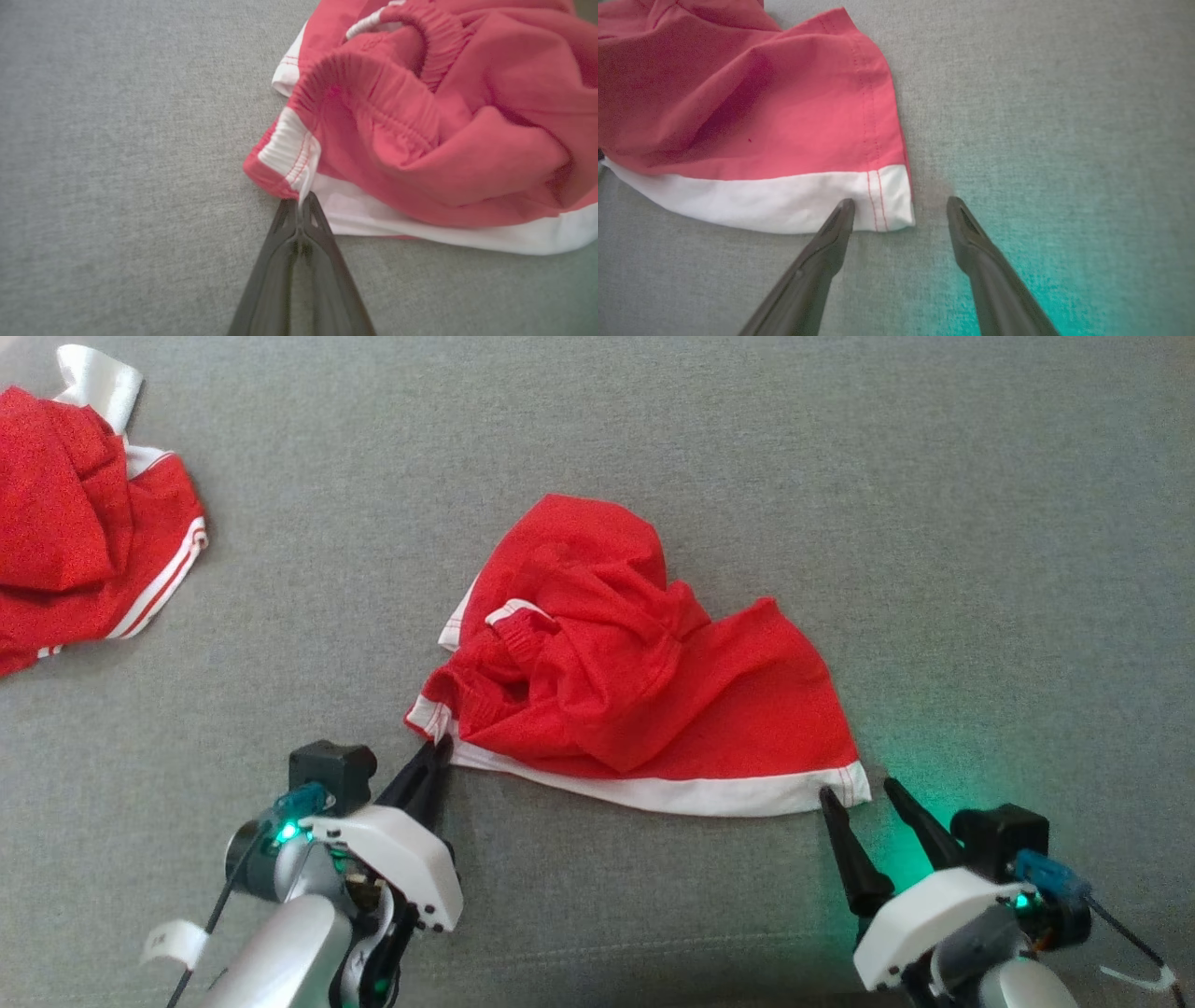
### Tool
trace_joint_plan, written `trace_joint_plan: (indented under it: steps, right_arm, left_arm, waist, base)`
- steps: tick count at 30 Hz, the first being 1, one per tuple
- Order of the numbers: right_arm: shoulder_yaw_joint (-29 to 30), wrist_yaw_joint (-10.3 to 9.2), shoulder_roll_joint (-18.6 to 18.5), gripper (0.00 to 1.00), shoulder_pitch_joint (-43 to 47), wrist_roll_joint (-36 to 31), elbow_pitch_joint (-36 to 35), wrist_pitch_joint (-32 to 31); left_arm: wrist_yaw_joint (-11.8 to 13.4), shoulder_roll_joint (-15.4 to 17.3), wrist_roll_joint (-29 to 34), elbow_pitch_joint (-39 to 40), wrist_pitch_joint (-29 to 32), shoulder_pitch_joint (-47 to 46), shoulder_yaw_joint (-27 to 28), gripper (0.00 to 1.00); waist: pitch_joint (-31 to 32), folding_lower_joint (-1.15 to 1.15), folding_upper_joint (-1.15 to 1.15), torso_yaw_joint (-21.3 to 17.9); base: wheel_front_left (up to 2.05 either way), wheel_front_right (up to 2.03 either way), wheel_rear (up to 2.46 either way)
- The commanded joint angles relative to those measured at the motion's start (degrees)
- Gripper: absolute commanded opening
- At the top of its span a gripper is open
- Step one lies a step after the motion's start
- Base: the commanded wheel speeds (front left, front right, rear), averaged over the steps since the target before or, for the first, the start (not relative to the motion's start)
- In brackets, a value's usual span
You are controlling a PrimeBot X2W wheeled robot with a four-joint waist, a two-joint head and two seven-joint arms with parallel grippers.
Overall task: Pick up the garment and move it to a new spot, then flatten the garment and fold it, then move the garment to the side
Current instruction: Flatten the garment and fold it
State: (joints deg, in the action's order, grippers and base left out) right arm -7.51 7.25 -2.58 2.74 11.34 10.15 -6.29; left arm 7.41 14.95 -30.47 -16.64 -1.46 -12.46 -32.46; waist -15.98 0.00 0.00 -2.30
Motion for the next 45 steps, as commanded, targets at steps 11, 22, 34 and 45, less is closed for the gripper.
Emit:
trace_joint_plan:
  steps: [11, 22, 34, 45]
  right_arm:
    - [-3.4, 0.24, -1.4, 0.00, -3.6, 6.0, -2.3, 0.6]
    - [1.8, 0.24, -6.1, 0.00, -10.3, 5.8, -25.4, 0.7]
    - [7.8, 0.24, -7.3, 0.00, -21.3, 3.2, -40.2, -5.3]
    - [10.6, 0.24, -7.1, 0.00, -25.5, 5.3, -37.2, -8.0]
  left_arm:
    - [2.0, 1.3, 1.1, 5.8, -2.8, -2.7, 2.8, 0.00]
    - [4.4, 4.4, 3.7, 26.7, -2.3, -8.6, 5.9, 0.00]
    - [5.4, 6.0, 8.0, 37.5, 2.6, -23.2, 8.5, 0.00]
    - [4.6, 4.0, 4.8, 32.7, 3.8, -27.7, 9.2, 0.00]
  waist:
    - [0.8, 0.00, 0.00, 0.4]
    - [5.6, 0.00, 0.00, -0.4]
    - [7.9, 0.00, 0.00, -1.2]
    - [5.7, 0.00, 0.00, -1.5]
  base:
    - [0.00, 0.00, 0.00]
    - [0.00, 0.00, 0.00]
    - [0.00, 0.00, 0.00]
    - [0.00, 0.00, 0.00]
